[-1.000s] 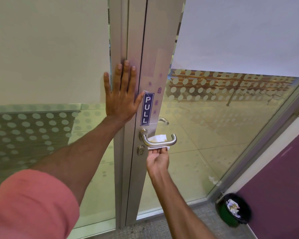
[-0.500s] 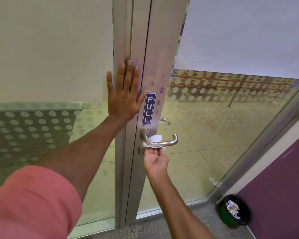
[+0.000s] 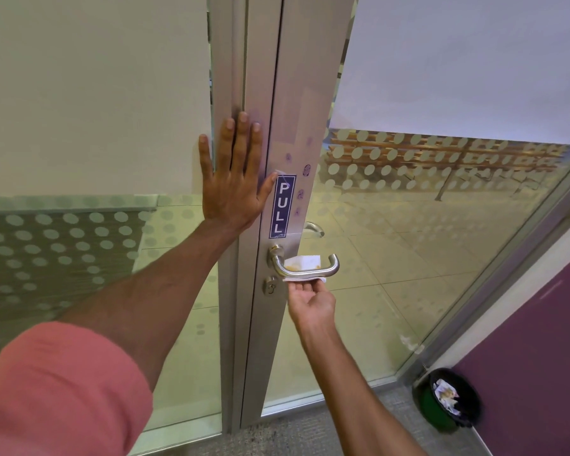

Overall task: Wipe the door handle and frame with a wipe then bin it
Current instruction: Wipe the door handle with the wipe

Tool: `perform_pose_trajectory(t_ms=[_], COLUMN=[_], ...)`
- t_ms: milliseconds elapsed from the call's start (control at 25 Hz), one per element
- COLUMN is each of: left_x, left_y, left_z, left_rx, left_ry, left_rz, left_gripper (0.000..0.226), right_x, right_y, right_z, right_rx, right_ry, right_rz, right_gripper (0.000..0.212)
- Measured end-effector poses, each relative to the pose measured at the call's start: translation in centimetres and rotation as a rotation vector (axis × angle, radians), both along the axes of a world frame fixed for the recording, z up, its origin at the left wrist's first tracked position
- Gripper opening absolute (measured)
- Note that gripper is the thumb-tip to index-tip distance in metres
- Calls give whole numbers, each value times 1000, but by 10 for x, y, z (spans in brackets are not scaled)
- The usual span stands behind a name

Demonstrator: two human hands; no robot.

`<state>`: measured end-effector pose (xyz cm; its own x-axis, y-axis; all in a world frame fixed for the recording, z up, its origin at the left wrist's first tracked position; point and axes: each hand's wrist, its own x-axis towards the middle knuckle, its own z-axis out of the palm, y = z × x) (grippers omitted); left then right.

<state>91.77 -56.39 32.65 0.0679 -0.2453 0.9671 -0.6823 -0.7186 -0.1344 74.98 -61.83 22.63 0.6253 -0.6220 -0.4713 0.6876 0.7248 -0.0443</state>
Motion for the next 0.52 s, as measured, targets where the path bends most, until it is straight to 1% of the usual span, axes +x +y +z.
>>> perform_pose_trajectory(t_ms=[80, 240, 360, 400, 520], left_x=[0, 0, -1, -1, -2], left_y=[0, 0, 0, 1, 1], left_z=[0, 1, 0, 0, 1], left_rx=[-3, -6, -1, 0, 0], left_ry=[0, -3, -7, -3, -6], left_rz=[-4, -1, 8, 10, 11], left_gripper=[76, 75, 75, 75, 75], right_x=[-9, -11, -9, -10, -10], right_y=[-18, -54, -69, -71, -73], right_z=[4, 15, 19, 18, 10], right_rx=[0, 85, 39, 16, 8], right_ry=[26, 3, 126, 134, 64], right_rz=[1, 63, 151, 153, 119], right_gripper=[35, 35, 33, 33, 33])
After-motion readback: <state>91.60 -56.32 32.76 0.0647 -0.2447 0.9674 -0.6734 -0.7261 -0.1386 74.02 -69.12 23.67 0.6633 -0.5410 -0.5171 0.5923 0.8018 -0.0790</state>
